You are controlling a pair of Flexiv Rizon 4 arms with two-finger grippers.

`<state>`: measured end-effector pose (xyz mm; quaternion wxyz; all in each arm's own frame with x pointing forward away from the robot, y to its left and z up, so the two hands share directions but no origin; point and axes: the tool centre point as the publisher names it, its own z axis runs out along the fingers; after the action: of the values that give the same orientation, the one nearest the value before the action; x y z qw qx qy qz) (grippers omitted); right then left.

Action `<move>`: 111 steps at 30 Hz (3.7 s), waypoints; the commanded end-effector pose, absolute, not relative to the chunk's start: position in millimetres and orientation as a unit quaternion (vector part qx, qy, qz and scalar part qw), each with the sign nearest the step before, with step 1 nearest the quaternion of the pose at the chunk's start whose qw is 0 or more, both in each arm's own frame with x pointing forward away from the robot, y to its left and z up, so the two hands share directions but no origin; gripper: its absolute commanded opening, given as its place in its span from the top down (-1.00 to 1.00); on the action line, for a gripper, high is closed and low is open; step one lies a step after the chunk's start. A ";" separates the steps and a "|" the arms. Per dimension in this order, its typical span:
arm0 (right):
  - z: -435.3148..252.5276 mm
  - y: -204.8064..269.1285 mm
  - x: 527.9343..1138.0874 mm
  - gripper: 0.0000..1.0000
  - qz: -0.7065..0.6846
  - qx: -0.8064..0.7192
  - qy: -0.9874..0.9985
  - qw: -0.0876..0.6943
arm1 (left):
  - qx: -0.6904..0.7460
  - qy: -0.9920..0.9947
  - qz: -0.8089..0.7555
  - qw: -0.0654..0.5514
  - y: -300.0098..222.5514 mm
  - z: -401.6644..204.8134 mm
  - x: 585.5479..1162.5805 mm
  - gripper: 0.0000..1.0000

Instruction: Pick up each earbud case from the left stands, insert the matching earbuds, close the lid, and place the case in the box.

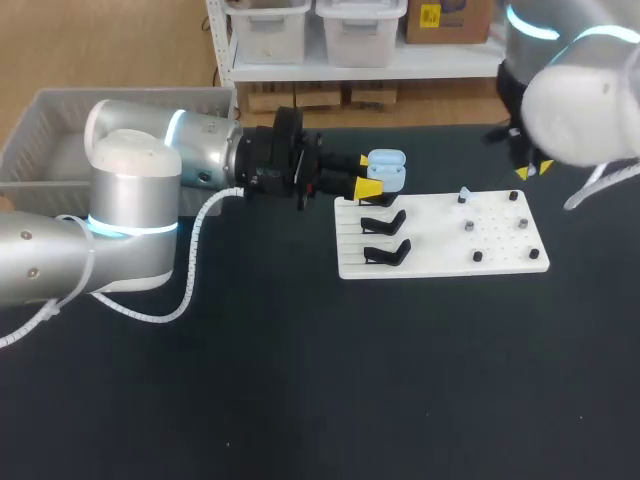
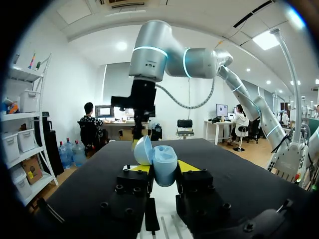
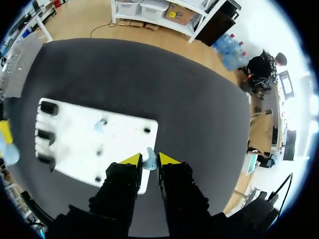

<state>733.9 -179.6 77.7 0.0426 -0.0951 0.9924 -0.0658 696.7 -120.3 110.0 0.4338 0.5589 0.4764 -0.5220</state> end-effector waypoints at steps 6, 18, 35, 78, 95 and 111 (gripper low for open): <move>99.8 -190.2 719.9 1.00 -0.041 -0.098 0.994 0.038 | 0.558 0.477 -0.520 0.437 -119.9 109.3 694.7 1.00; 99.8 -190.2 719.9 1.00 -0.041 -0.098 0.994 0.038 | 0.558 0.477 -0.520 0.437 -119.9 109.3 694.7 1.00; 149.2 -133.5 693.7 1.00 -0.093 -0.098 0.989 0.062 | 0.558 0.477 -0.520 0.437 -119.9 109.3 694.7 1.00; 186.0 -5.9 662.7 1.00 -0.046 0.004 0.999 0.027 | 0.558 0.477 -0.520 0.437 -119.9 109.3 694.7 1.00; 183.1 16.3 657.9 1.00 -0.024 0.152 0.988 -0.001 | 0.558 0.477 -0.520 0.437 -119.9 109.3 694.7 1.00; 183.6 18.6 658.7 1.00 -0.023 0.152 0.988 -0.001 | 0.558 0.477 -0.520 0.437 -119.9 109.3 694.7 1.00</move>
<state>660.5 18.2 183.6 -0.0042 0.1510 0.9882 -0.0249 696.7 -120.3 110.0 0.4337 0.5589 0.4765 -0.5220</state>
